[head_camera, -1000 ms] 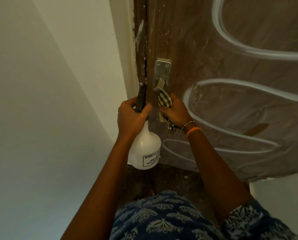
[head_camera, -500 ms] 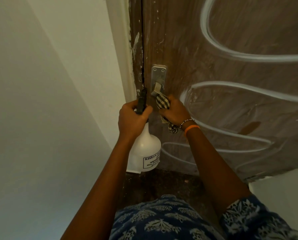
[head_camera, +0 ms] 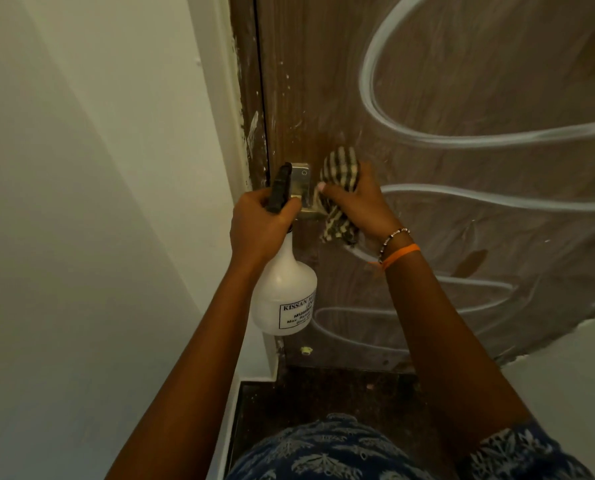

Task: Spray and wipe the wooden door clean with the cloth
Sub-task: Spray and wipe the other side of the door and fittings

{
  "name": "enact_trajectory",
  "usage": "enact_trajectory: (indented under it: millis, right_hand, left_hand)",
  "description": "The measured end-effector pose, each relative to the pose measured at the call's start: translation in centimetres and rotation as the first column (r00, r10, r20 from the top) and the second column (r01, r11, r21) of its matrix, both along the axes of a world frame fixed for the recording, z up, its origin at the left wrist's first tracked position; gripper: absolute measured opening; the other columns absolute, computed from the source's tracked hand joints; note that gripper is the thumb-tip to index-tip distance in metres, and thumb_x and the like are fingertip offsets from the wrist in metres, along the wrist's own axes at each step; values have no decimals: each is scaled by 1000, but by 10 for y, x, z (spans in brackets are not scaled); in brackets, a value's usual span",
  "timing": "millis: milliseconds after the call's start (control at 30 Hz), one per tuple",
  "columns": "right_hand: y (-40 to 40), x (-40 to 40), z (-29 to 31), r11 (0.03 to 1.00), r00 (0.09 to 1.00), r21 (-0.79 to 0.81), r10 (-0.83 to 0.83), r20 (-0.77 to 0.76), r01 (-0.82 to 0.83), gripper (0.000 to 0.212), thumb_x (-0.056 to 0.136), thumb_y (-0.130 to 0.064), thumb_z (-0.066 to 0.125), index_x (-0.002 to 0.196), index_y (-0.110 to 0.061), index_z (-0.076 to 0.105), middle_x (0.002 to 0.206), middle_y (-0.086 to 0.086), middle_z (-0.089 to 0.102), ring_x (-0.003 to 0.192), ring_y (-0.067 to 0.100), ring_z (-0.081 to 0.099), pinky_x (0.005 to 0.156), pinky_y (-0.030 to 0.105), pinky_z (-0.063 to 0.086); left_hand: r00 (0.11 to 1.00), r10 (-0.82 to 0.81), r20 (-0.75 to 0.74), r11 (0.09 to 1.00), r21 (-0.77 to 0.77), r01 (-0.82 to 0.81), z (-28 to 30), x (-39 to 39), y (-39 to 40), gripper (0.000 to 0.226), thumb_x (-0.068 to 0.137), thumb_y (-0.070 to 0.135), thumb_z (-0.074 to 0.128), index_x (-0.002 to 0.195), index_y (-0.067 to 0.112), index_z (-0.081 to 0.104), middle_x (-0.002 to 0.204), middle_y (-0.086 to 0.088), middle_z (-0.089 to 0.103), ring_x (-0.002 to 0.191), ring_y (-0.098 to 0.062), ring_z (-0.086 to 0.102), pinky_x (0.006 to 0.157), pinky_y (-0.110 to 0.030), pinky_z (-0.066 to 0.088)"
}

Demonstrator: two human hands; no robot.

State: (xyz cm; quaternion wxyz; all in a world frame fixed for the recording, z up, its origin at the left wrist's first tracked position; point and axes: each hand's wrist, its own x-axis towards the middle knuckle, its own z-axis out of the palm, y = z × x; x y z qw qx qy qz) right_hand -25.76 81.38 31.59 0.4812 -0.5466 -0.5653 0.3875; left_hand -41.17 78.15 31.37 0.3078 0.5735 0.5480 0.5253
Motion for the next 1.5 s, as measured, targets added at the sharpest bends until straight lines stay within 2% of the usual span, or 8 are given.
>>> enact_trajectory:
  millis: [100,333,433,600,833,1033,1267,1500]
  right_hand:
    - [-3,-1,21,997,905,-45,40,-423,-65,11,94,-20,59,105,-19,61,102,2,68,97,15,66,93,34,52]
    - [7,18,63,991,984,136,-26,177,2,30,83,-22,73,110,-11,64,95,-3,66,85,6,62,79,23,51]
    - [10,24,81,1000,960,-21,5,-280,-11,30,84,-16,71,110,0,65,101,10,70,93,18,68,82,28,55]
    - [7,30,110,973,585,-70,76,-807,-222,29,88,-5,57,116,1,58,130,20,58,123,30,54,107,42,42]
    - [6,19,159,971,748,223,86,-658,84,48,70,-12,77,115,-4,62,109,17,70,98,24,69,86,40,56]
    - [16,18,222,781,964,565,-220,-147,264,23,90,-15,64,107,-20,51,97,-10,60,89,0,59,76,12,50]
    - [23,23,314,909,877,335,-64,-476,248,81,58,-30,87,123,-5,45,105,12,67,89,22,70,78,39,59]
    - [-1,34,371,913,692,406,324,-646,-48,19,91,-8,58,107,3,60,110,21,66,104,31,63,100,42,48]
  left_hand:
    - [1000,-11,-5,999,31,12,16,3,4,55,54,55,53,69,4,66,69,-19,65,70,-36,61,73,-52,52]
    - [997,-55,-57,994,89,60,69,11,20,33,65,40,59,70,8,65,73,-20,66,74,-35,63,76,-50,53]
    - [997,-52,-57,991,122,58,91,14,26,37,64,39,59,71,4,67,72,-18,67,72,-35,63,75,-49,53]
    - [992,-111,-68,969,216,123,124,19,32,52,64,40,59,79,-10,65,79,-30,64,68,-34,58,67,-44,48]
    - [983,-172,-58,937,298,181,177,29,39,43,64,38,60,70,-4,64,67,-23,61,66,-34,57,71,-42,49]
    - [973,-211,-90,905,357,229,236,35,43,37,67,41,63,71,4,67,69,-20,65,73,-40,63,79,-51,52]
    - [964,-212,-161,883,392,259,300,49,56,26,83,23,67,62,12,59,54,-1,52,58,-16,50,58,-29,38]
    - [967,-246,-74,859,445,252,376,48,60,22,84,25,65,67,12,61,62,0,57,59,-13,52,58,-27,38]
